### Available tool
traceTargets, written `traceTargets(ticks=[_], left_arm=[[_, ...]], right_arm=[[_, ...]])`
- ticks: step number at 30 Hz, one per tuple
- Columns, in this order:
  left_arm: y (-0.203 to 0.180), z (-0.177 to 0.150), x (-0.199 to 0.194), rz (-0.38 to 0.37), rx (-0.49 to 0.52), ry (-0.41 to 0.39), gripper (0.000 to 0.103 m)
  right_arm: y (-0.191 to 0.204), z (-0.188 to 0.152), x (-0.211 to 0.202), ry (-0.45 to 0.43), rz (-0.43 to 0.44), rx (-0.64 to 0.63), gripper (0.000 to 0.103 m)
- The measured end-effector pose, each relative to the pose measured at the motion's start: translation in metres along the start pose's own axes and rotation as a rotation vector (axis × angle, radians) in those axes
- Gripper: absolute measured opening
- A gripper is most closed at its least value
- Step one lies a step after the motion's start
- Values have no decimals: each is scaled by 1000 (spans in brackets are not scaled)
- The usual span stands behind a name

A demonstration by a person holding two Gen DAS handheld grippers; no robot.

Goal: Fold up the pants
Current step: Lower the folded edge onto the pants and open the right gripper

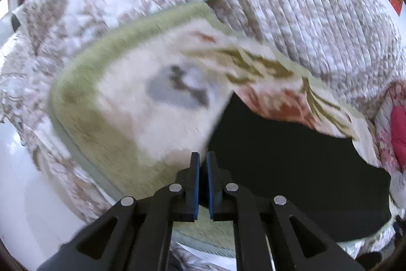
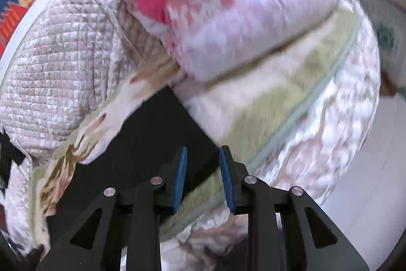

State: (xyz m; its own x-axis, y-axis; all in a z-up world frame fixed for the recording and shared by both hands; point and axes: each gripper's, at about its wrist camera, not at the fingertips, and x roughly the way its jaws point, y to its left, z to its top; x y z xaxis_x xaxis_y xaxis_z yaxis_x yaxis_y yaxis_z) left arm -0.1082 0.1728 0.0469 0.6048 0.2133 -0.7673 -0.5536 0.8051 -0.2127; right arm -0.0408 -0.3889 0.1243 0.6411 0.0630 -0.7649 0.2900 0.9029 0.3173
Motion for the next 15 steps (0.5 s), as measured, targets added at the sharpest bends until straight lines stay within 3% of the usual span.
traceTargets(ticks=[5,8,12,15], left_arm=[[-28,8,0,-92,53,-17,9],[-63,6,12,-172,113,16,9],[-109,3,24,-238,215,38,9],[-128,6,39,-249,263,36,9]], right_arm=[[58,-2,41,99,141,-224,27],[84,1,68,132,168,-298,27],[100,14,90,118,165,-350,27],[89,27,113,122,49,-329,27]])
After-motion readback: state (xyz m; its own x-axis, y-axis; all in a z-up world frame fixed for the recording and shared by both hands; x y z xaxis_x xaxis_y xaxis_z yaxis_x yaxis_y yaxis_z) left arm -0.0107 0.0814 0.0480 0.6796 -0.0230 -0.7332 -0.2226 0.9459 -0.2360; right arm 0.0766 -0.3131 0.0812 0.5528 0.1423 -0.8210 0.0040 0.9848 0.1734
